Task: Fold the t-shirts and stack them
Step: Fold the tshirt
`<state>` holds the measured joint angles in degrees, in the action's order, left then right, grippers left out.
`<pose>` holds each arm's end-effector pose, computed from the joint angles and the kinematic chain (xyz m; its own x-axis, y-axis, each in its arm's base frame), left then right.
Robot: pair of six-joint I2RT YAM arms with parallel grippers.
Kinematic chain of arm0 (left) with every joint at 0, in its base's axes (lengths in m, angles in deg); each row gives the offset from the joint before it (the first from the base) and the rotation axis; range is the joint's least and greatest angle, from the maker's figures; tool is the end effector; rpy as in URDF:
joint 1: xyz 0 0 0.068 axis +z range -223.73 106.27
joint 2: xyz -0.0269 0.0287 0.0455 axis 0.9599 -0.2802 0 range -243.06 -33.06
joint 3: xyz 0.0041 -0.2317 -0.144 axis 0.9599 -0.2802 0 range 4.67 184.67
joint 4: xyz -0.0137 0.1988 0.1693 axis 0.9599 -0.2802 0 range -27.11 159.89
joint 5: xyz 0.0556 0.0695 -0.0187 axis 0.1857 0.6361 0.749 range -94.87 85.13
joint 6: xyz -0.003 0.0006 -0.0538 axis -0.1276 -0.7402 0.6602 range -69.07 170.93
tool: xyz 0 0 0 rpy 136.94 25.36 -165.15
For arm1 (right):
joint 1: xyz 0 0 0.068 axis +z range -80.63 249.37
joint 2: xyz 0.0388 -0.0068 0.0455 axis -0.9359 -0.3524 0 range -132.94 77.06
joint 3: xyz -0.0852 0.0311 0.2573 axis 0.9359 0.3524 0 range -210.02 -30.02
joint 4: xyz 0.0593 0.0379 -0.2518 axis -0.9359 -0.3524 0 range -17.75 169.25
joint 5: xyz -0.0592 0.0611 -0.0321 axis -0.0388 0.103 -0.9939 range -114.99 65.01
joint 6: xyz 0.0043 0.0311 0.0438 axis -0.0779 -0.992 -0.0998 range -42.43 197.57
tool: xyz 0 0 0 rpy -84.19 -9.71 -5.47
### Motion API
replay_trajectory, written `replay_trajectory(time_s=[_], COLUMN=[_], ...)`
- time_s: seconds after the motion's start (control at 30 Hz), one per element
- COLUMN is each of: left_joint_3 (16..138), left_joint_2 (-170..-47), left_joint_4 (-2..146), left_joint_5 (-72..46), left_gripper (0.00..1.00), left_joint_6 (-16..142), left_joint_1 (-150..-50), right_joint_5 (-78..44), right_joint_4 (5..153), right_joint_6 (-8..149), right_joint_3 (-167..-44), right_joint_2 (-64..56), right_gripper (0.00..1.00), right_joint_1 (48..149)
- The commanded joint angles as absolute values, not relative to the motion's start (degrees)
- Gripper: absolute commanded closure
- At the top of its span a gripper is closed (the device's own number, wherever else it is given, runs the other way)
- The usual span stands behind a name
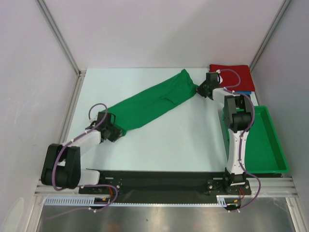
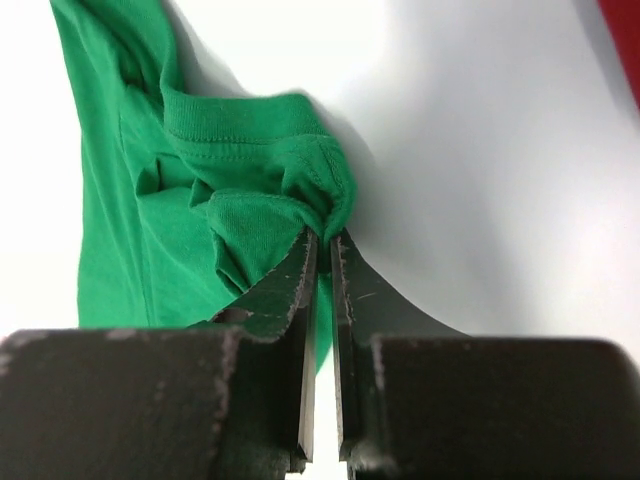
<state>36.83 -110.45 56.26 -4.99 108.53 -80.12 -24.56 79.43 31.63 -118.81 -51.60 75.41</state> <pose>0.2328 -0.0262 0.1457 -0.5507 -0.7879 -0.2755 -0.6579 0.6129 -0.4376 0.4930 0.0525 0.1387 -0.5213 0.6673 -0.5319 0.3790 0.7395 0.5563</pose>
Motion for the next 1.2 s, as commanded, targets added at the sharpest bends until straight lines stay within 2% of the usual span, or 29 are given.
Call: replay_trajectory(time_s=[0.0,0.2,0.47,0.73,1.17], left_joint_3=[32.2,26.6,28.4,39.5,58.5], left_joint_2=[-106.0,-97.9,-95.9,-111.1,-130.0], left_joint_4=[51.8,51.8,51.6,52.2,55.4], left_joint_5=[-3.4,-3.0,1.4,2.9,-4.3], left_gripper=[1.00,1.00,1.00,1.00,1.00], left_joint_6=[113.6,121.0,127.7,127.9,124.1], left_joint_1=[-85.8,-99.1,-116.1,-130.1,-138.5], right_joint_5=[-23.3,-21.1,-19.1,-15.5,-11.9], right_joint_4=[79.7,80.9,79.9,81.5,83.1], right_joint_6=[33.5,34.9,34.7,34.0,32.4], right_joint_3=[-124.9,-135.1,-146.5,-153.1,-168.5], right_joint_2=[-55.5,-63.3,-71.6,-76.3,-86.7], right_gripper=[1.00,1.00,1.00,1.00,1.00], right_joint_1=[74.6,74.2,73.7,73.7,73.4])
